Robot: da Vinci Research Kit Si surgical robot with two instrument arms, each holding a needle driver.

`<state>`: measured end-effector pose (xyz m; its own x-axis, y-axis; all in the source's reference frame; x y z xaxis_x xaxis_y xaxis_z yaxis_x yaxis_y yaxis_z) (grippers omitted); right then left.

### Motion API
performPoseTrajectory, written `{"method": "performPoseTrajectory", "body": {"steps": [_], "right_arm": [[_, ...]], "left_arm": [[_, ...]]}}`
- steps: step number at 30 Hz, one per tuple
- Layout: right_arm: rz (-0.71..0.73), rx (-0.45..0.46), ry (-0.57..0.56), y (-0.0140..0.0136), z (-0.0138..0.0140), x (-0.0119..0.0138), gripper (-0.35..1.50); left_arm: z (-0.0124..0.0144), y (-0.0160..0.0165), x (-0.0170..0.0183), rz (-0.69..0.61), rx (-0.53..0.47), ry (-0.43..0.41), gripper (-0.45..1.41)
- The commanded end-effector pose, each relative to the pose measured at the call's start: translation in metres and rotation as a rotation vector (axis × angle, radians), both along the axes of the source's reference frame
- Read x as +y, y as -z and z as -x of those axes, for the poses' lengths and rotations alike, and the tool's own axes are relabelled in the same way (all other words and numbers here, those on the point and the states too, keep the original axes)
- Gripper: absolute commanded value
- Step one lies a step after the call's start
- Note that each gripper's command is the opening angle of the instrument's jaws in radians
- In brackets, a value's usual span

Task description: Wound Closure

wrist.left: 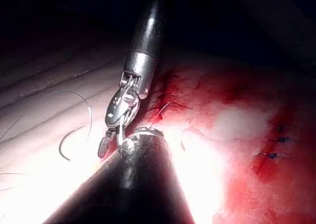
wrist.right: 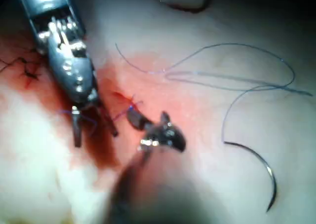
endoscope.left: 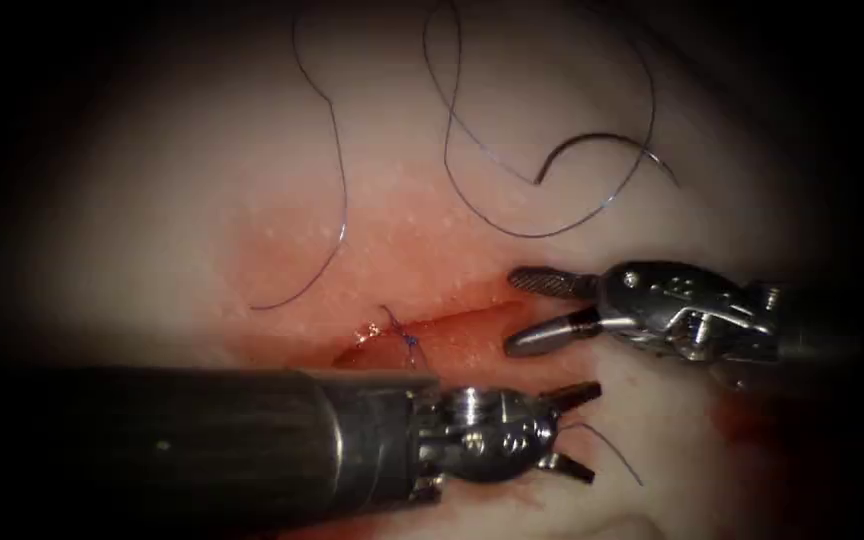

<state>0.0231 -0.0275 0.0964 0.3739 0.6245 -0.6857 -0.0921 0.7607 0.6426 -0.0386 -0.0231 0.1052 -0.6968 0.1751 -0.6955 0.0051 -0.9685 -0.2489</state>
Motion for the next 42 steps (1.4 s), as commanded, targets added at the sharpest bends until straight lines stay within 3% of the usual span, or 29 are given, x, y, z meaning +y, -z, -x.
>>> {"method": "performPoseTrajectory", "body": {"steps": [1, 9, 14, 30, 42], "right_arm": [[0.002, 0.002, 0.000, -0.0003, -0.0007, 0.0000, 1.30], [0.003, 0.002, 0.001, -0.0004, -0.0006, -0.0001, 1.30], [0.005, 0.002, 0.003, -0.0006, -0.0006, -0.0003, 1.30], [-0.014, 0.073, 0.019, 0.0002, -0.0019, -0.0011, 1.30], [-0.059, 0.155, 0.002, 0.0005, -0.0047, -0.0021, 1.33]], "left_arm": [[0.0003, -0.0001, 0.0003, -0.002, -0.005, -0.003, -0.43], [-0.0016, 0.0031, 0.0041, 0.035, -0.076, 0.033, -0.45], [-0.0040, 0.0039, 0.0061, 0.043, -0.067, 0.048, -0.45], [-0.0107, 0.0020, 0.0114, 0.059, -0.032, 0.083, -0.45], [-0.0114, 0.0023, 0.0120, 0.058, -0.029, 0.093, -0.45]]}}
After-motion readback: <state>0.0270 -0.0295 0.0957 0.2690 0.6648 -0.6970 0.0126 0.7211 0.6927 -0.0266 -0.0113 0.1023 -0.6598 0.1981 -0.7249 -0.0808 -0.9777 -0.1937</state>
